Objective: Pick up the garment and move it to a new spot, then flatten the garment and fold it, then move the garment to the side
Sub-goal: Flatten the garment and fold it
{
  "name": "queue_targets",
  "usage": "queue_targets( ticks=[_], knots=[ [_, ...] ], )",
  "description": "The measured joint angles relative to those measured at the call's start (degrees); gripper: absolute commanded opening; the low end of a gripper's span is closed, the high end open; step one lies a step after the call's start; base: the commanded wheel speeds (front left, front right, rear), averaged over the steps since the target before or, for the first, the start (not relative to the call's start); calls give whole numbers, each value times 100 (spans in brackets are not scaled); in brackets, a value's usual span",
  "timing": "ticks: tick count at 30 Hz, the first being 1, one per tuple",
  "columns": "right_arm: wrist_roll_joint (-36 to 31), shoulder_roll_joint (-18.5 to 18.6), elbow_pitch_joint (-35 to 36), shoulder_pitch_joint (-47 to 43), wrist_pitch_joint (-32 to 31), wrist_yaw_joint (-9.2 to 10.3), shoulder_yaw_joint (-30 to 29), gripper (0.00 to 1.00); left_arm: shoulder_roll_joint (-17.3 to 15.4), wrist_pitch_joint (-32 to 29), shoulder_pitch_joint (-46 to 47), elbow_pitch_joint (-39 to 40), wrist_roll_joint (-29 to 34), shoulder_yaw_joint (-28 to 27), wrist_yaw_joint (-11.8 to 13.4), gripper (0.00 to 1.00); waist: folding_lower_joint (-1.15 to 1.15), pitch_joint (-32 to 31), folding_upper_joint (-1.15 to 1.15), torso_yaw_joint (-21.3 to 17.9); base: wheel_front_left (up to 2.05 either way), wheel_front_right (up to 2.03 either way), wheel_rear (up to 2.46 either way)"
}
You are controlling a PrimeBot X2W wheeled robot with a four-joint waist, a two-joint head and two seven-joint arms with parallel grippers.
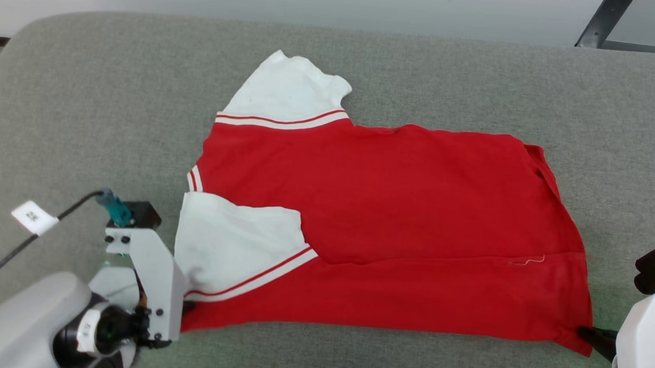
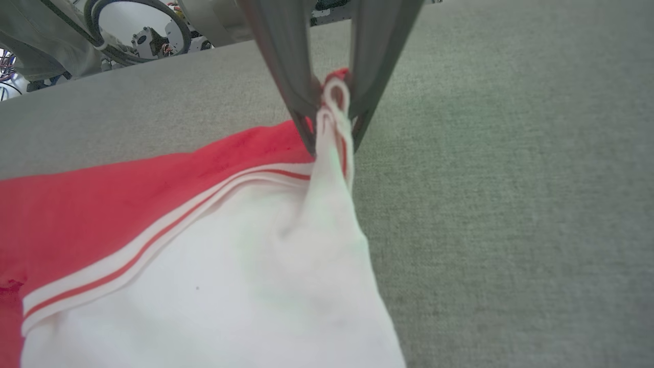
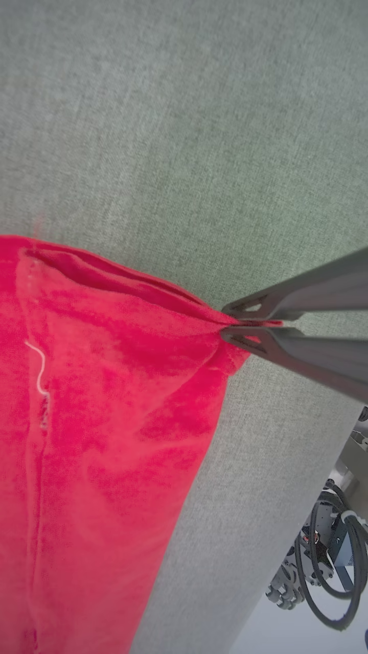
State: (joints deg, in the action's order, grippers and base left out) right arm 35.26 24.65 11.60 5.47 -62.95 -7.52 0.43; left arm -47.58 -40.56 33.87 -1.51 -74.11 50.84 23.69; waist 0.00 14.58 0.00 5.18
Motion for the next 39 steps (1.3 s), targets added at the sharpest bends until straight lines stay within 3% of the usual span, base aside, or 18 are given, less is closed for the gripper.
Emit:
queue_targets(
  ticks=[1, 2, 4, 5, 6, 7, 12, 17, 24, 28, 34, 39],
  knots=[
    [1, 16, 22, 2, 14, 0, 5, 99, -5, 10, 18, -4, 8, -16, 3, 21, 0, 0, 0, -6, 0, 0, 0],
    [1, 34, 55, 4, 51, 0, 3, 100, -31, 25, 45, 0, 30, -35, 27, 39, 0, 0, 0, -13, 0, 0, 0],
    [1, 74, 127, 19, 126, 0, -37, 100, -108, 29, 136, 69, 88, -71, 58, 47, 0, -4, 0, -31, 0, 0, 0],
    [3, 93, 181, 18, 165, 0, -55, 100, -141, 80, 170, 115, 134, -115, 60, 62, 0, -6, 0, -38, 0, 0, 0],
    [20, 96, 230, 18, 216, 0, -91, 100, -166, 120, 214, 163, 167, -149, 83, 87, 0, -6, 0, -46, 0, 0, 0],
    [37, 96, 283, 16, 269, 0, -126, 100, -204, 141, 249, 226, 185, -182, 107, 99, 0, -6, 0, -58, 0, 0, 0],
    [34, 81, 615, -22, 744, 0, -275, 100, -417, 188, 373, 521, 255, -330, 202, 100, 0, 24, 0, -109, 0, 0, 0],
    [-229, 100, 994, -7, 2150, 1, -303, 100, -474, 604, 710, 651, 577, -534, 134, 100, 0, 98, 0, -171, 0, 0, 0],
    [-1314, 169, 866, 163, 4989, 1, 29, 100, -301, 1235, 1329, 179, 1040, -701, -432, 100, 0, 224, 0, -407, 0, 0, 0],
    [-1894, -19, 548, 264, 6254, 1, 93, 100, -92, 1422, 1876, -336, 1235, -764, -803, 100, 0, 357, 0, -551, 0, 0, 0],
    [-2115, -301, 215, 351, 7097, 1, 246, 100, 231, 1639, 2648, -1261, 1461, -790, -1360, 100, 0, 652, 0, -765, 0, 0, 0],
    [-2084, -343, 78, 419, 7241, 1, 293, 100, 388, 1222, 3289, -2073, 1518, -653, -1785, 100, 0, 975, 0, -938, 0, 0, 0]
  ],
)
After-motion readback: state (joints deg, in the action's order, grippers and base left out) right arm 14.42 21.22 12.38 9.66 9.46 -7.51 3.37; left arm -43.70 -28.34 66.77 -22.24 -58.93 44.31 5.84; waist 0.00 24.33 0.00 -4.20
